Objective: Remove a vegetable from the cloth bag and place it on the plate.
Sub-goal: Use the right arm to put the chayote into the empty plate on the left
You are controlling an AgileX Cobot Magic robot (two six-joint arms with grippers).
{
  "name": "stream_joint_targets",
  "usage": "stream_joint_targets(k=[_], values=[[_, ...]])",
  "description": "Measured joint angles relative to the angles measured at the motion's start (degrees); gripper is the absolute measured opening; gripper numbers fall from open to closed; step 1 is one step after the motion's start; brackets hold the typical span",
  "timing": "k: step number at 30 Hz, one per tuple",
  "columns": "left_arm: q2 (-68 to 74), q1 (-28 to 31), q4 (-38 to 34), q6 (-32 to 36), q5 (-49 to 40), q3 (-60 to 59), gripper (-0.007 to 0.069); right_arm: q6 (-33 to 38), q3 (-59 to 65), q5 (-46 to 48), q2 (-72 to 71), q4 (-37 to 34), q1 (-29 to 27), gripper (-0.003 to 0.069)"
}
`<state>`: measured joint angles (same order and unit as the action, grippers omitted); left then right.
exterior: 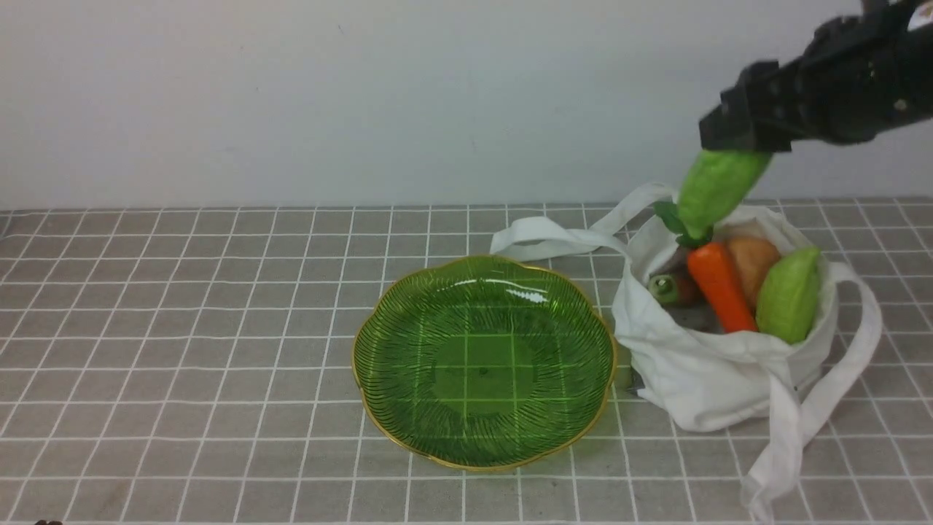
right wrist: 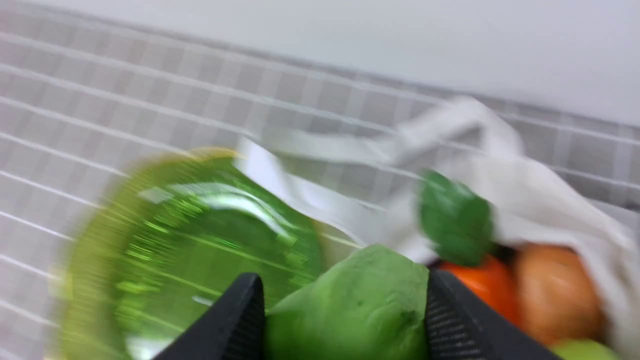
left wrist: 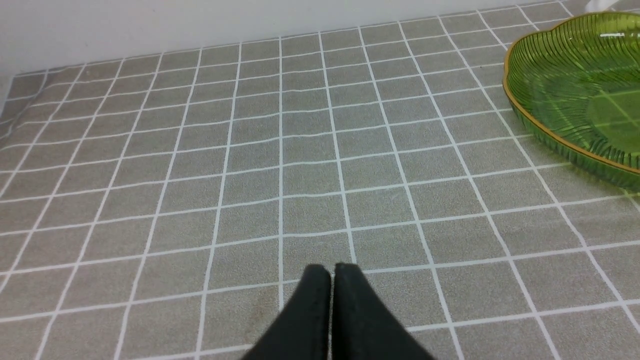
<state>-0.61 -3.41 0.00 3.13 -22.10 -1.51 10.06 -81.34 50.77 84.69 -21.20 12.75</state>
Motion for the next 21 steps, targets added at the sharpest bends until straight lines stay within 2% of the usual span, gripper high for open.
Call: stream_joint_targets(k=[4,7,12,21], values=[[0.0,0.0,0.0,0.0,0.0,0.0,-0.0008,2.75,-1.08,-0.19,1.49,-10.89,4.24,0.0376],[0.0,0.0,0.0,0.0,0.0,0.0,-0.0008,4.84,-1.08,-1.53,4.96,-14.48,9.55,0.0376],[0.0,0.0,0.0,0.0,0.0,0.0,-0.0008,5.82,-1.08,-8.18,13.87,-15.02,16.41,0.0376],[0.0,0.0,0.0,0.0,0.0,0.0,-0.0008,5.97,-1.08,-17.99,23.89,-14.84,17.25,0.0394]])
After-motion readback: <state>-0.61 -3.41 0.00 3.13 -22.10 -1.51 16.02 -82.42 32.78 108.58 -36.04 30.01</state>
